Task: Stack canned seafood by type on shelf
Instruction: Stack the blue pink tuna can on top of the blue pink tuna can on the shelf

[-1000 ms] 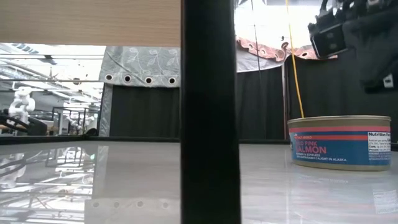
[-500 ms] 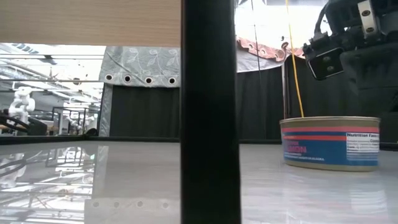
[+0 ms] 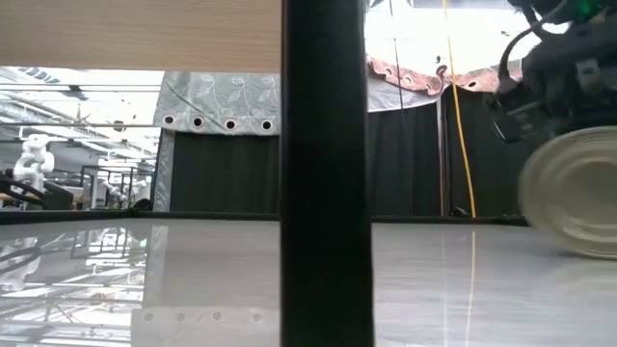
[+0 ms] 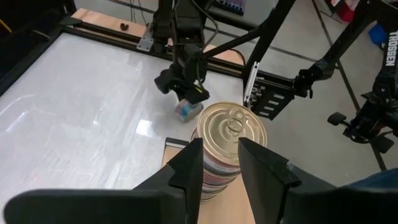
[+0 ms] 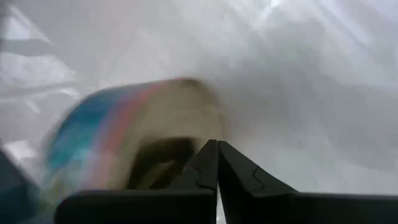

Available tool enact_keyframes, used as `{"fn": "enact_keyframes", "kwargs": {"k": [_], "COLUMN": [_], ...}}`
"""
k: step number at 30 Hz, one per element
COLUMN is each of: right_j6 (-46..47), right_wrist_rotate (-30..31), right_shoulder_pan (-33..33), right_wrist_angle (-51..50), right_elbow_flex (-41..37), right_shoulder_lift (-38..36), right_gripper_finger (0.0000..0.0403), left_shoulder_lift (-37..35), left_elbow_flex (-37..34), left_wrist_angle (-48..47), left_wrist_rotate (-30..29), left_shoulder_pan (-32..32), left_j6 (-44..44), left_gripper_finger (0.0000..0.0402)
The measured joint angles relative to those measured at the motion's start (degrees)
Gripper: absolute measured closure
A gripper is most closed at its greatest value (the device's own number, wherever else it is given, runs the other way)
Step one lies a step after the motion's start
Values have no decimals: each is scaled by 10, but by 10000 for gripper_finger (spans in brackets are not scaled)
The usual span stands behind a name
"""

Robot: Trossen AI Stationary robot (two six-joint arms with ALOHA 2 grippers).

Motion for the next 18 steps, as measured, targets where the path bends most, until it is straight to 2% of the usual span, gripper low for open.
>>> {"fn": "enact_keyframes", "kwargs": {"k": [6, 11, 14, 18], "right_j6": [15, -2, -44, -71], "right_wrist_rotate": [13, 58, 67, 76], "right_shoulder_pan": [0, 10, 33, 77], "right_wrist_angle": [-69, -183, -185, -161], "right_elbow_flex": [14, 84, 122, 139], "right_shoulder_lift": [-43, -123, -147, -143], "right_gripper_finger": [403, 397, 364, 277], "left_shoulder_lift": [0, 0, 0, 0], "left_elbow_flex": [0, 0, 0, 0], "left_wrist_angle": [0, 0, 0, 0], "left_wrist_rotate": [13, 15, 15, 2], "left_shoulder_pan": [-4, -18, -22, -22], "left_j6": [-3, -15, -15, -41], "left_gripper_finger": [295, 295, 295, 295]}}
